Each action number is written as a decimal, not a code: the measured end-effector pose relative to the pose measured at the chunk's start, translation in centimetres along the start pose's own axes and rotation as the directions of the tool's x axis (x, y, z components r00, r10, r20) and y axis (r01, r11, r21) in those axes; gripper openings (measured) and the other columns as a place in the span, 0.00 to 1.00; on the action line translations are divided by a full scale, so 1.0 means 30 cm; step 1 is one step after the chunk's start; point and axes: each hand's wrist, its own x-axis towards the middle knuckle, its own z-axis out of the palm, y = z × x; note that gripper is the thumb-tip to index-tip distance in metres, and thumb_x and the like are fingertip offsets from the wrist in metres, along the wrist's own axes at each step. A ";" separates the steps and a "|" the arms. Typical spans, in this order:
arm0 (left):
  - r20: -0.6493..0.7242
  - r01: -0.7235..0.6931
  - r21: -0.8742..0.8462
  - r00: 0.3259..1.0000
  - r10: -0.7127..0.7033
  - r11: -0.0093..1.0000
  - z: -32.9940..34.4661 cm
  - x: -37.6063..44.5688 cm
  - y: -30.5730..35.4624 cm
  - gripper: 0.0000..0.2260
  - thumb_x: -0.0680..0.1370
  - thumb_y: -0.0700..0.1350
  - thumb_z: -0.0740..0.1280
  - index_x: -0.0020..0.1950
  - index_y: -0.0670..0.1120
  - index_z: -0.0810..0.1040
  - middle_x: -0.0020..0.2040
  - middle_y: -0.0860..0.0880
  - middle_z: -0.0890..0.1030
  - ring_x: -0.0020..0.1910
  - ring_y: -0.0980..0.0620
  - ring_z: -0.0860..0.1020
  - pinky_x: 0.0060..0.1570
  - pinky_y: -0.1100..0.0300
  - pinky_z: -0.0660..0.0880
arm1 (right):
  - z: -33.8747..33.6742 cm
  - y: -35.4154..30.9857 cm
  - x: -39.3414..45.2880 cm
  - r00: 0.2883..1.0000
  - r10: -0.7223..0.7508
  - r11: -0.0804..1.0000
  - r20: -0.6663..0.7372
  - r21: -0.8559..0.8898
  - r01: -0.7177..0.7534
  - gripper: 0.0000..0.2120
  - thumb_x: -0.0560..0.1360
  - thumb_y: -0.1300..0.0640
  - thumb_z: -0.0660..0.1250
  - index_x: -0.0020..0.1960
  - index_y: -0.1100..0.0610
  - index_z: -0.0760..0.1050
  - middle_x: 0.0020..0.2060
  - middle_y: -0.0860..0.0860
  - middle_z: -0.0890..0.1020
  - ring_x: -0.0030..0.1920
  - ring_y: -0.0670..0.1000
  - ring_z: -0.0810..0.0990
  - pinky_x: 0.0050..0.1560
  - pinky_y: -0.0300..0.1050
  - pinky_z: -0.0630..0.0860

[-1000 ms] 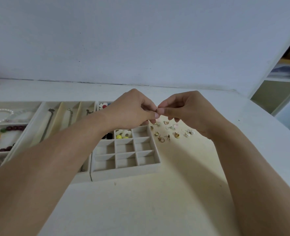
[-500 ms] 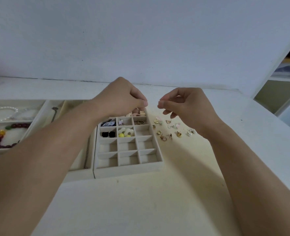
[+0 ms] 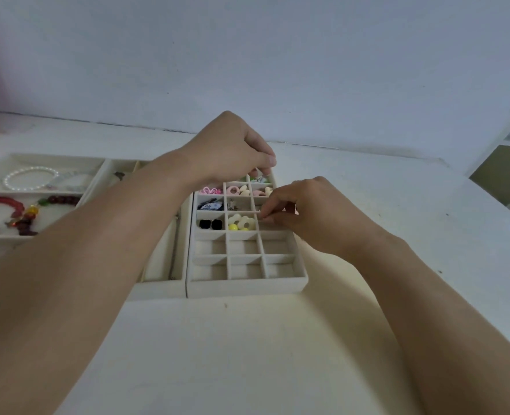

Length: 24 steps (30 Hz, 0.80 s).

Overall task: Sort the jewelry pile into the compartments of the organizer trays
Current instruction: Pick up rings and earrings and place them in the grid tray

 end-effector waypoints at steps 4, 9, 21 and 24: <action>0.008 -0.001 -0.007 1.000 0.001 1.000 0.001 -0.002 0.001 0.03 0.76 0.43 0.74 0.47 0.46 0.87 0.38 0.53 0.87 0.39 0.58 0.84 0.29 0.74 0.71 | 0.015 -0.003 0.010 0.999 -0.022 0.995 0.050 -0.091 0.026 0.08 0.74 0.65 0.71 0.47 0.53 0.84 0.34 0.37 0.79 0.36 0.30 0.74 0.39 0.25 0.66; 0.013 0.005 -0.014 1.000 -0.005 1.000 -0.003 -0.005 0.004 0.03 0.76 0.43 0.73 0.47 0.46 0.87 0.38 0.52 0.87 0.38 0.58 0.83 0.29 0.74 0.71 | 0.011 0.000 0.008 0.997 0.024 0.998 0.079 -0.064 -0.019 0.10 0.74 0.67 0.69 0.47 0.53 0.84 0.35 0.39 0.81 0.35 0.31 0.75 0.38 0.27 0.67; 0.031 -0.008 -0.012 1.000 0.008 1.000 -0.001 -0.010 0.011 0.03 0.77 0.43 0.73 0.47 0.47 0.87 0.39 0.53 0.87 0.44 0.53 0.84 0.32 0.73 0.75 | 0.022 0.003 0.018 0.988 0.149 0.988 0.044 0.040 -0.150 0.11 0.72 0.67 0.72 0.44 0.51 0.82 0.35 0.42 0.84 0.33 0.33 0.76 0.35 0.27 0.68; 0.030 0.002 -0.033 1.000 -0.001 0.999 -0.002 -0.010 0.013 0.03 0.77 0.43 0.73 0.48 0.46 0.87 0.39 0.53 0.87 0.44 0.53 0.85 0.30 0.74 0.73 | 0.022 0.001 0.017 0.985 0.162 0.985 0.058 0.043 -0.165 0.11 0.73 0.65 0.71 0.42 0.49 0.78 0.35 0.42 0.84 0.33 0.33 0.75 0.35 0.27 0.67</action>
